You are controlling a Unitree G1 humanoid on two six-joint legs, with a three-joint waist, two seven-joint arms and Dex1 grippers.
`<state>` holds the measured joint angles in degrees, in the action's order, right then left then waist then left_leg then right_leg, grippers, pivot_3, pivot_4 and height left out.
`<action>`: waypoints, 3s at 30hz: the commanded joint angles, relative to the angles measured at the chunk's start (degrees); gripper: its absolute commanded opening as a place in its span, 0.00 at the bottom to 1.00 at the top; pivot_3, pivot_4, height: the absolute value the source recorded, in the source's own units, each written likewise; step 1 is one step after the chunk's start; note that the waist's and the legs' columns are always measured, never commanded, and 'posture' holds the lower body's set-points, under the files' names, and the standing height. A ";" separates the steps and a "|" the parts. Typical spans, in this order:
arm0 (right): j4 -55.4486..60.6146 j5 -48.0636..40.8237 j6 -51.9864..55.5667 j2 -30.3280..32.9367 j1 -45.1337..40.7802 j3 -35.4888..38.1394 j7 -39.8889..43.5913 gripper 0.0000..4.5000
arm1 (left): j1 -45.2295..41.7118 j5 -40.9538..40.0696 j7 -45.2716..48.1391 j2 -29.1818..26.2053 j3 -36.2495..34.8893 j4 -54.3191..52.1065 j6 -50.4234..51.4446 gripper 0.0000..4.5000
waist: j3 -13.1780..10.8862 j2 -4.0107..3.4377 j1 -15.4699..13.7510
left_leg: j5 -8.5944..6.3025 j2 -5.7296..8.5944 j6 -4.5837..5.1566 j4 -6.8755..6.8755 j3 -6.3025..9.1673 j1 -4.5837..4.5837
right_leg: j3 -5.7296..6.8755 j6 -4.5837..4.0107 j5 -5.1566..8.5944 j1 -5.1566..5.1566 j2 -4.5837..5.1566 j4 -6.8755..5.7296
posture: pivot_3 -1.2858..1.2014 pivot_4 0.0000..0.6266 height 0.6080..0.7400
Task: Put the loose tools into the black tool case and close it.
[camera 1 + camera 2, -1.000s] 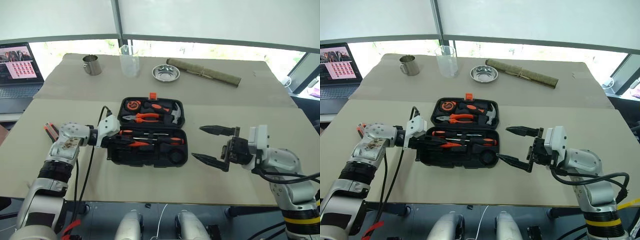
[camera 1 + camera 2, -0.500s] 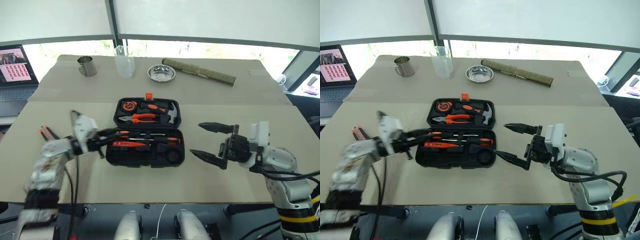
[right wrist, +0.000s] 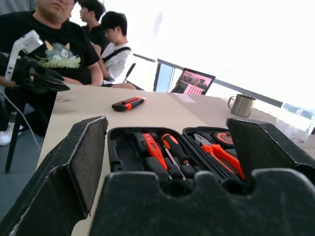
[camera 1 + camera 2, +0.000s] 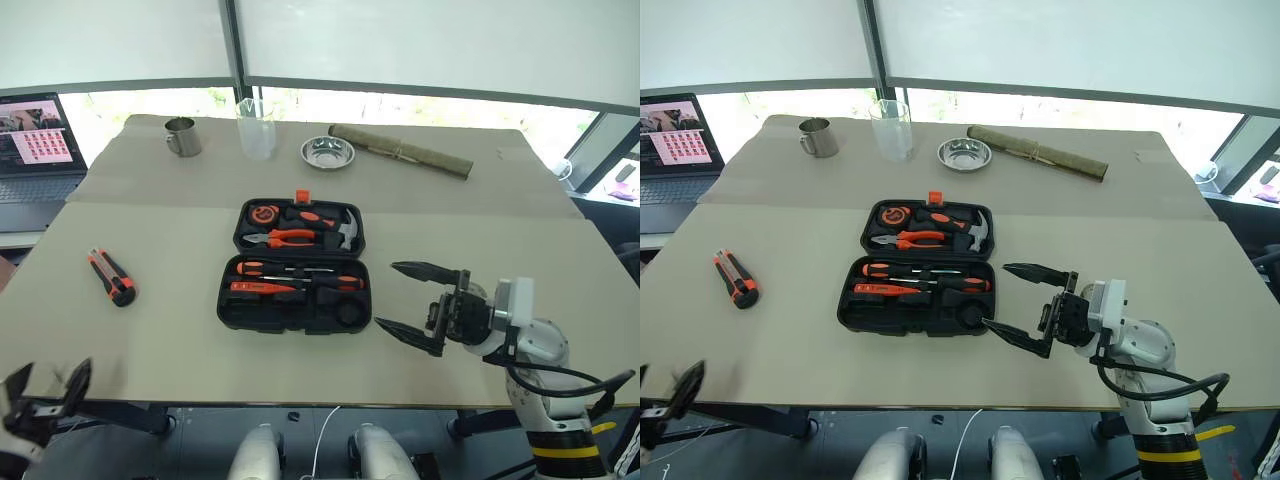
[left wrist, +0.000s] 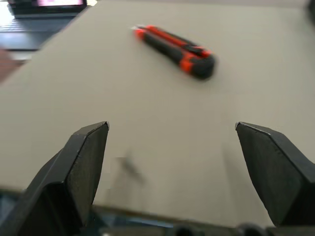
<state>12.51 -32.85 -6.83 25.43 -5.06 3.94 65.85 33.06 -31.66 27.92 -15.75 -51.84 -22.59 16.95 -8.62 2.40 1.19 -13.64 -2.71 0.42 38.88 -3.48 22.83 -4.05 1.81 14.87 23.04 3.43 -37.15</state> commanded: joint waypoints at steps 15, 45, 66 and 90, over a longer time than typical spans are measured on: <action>0.63 -1.20 1.32 -1.92 -7.21 -2.20 -2.28 1.00 | -46.10 -1.95 -38.91 -13.85 13.60 16.04 34.43 0.99 | 0.11 0.22 -0.04 | 0.04 0.13 -0.15 -0.12 0.26 0.08 | 0.14 0.21 -0.41 0.10 -0.20 -0.12 | 0.52 0.24 1.00; 3.87 -2.53 2.88 9.36 1.94 3.91 0.08 1.00 | -55.28 11.77 47.12 -36.72 60.54 15.94 -5.07 0.40 | 0.26 -0.64 -0.71 | 0.07 0.25 -0.24 -0.71 -0.42 0.18 | 0.10 0.05 -0.31 0.19 -0.02 0.40 | 0.52 0.24 1.00; 9.79 -1.72 2.95 9.68 8.82 7.69 -6.85 1.00 | -64.81 23.70 57.86 -34.00 68.97 30.91 -15.62 0.40 | 0.13 -0.40 -0.51 | 0.10 -0.19 -0.24 -0.49 0.03 0.42 | 0.08 -0.14 -0.16 0.34 -0.81 0.14 | 0.52 0.24 1.00; 5.90 -0.96 1.67 8.50 6.76 6.53 -5.05 1.00 | -67.28 13.46 59.22 -29.51 60.82 29.99 -2.89 0.91 | 0.13 -0.40 -0.44 | 0.09 -0.19 -0.21 -0.43 0.03 0.39 | 0.08 -0.13 -0.15 0.28 -0.81 0.09 | 0.52 0.24 1.00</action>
<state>17.99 -33.86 -3.52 34.07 2.31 9.76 60.40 -33.35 -13.98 86.03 -44.74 12.28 10.22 11.14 -8.50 2.01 0.76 -13.55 -2.91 0.21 38.49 -3.44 23.24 -3.96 1.68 14.72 23.34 2.61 -37.08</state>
